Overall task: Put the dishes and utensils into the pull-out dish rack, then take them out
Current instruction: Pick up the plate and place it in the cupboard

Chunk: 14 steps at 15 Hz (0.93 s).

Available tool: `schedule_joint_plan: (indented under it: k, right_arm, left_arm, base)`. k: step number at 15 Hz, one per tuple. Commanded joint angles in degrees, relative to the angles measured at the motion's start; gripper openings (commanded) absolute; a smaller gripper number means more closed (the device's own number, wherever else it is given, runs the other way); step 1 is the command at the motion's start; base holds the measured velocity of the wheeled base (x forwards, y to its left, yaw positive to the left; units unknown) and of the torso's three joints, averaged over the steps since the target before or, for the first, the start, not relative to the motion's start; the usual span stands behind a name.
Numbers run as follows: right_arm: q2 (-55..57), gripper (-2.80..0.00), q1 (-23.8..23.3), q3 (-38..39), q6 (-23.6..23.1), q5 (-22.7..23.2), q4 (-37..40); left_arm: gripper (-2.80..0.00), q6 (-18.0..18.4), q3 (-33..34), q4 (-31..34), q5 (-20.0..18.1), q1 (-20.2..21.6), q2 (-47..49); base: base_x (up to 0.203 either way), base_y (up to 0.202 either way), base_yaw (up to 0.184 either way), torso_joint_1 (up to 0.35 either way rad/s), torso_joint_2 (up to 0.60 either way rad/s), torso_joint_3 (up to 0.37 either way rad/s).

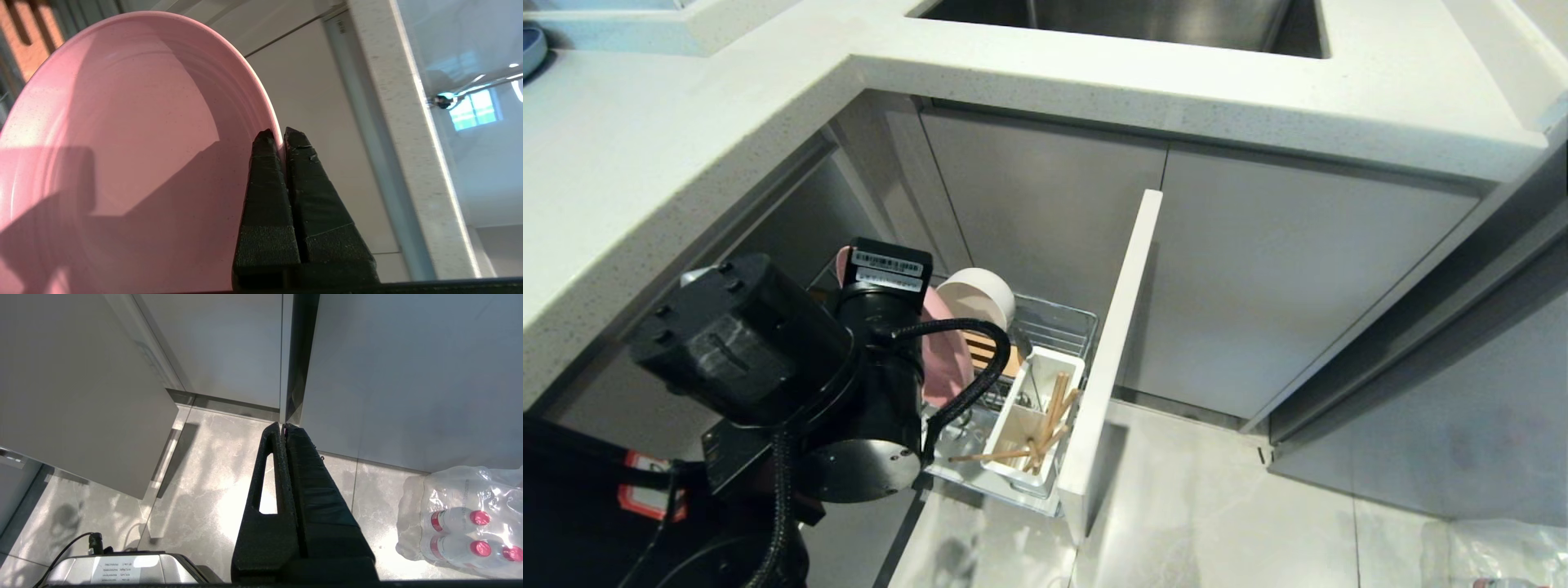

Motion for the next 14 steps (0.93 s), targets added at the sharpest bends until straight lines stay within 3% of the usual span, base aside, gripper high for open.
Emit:
schedule_joint_plan:
  k: [1, 3, 14]
  right_arm:
    - [0.00, -2.80, 0.01, 0.09, 0.01, 0.00, -0.01]
    - [0.00, -2.80, 0.01, 0.09, 0.01, 0.00, -0.01]
    - [0.00, -2.80, 0.01, 0.09, 0.01, 0.00, -0.01]
  left_arm:
    - [-2.80, -0.86, 0.13, -0.52, 0.41, 0.34, 1.10]
    - [-2.80, -4.40, 0.30, -0.46, 0.37, 0.77, 0.85]
    - [-2.80, -9.75, 0.74, -0.78, 0.28, 1.83, 0.34]
  base:
    - [0.000, 0.000, 0.000, 0.000, 0.00, 0.000]
    - [0.000, 0.000, 0.000, 0.000, 0.00, 0.000]
    - [0.000, 0.000, 0.000, 0.000, 0.00, 0.000]
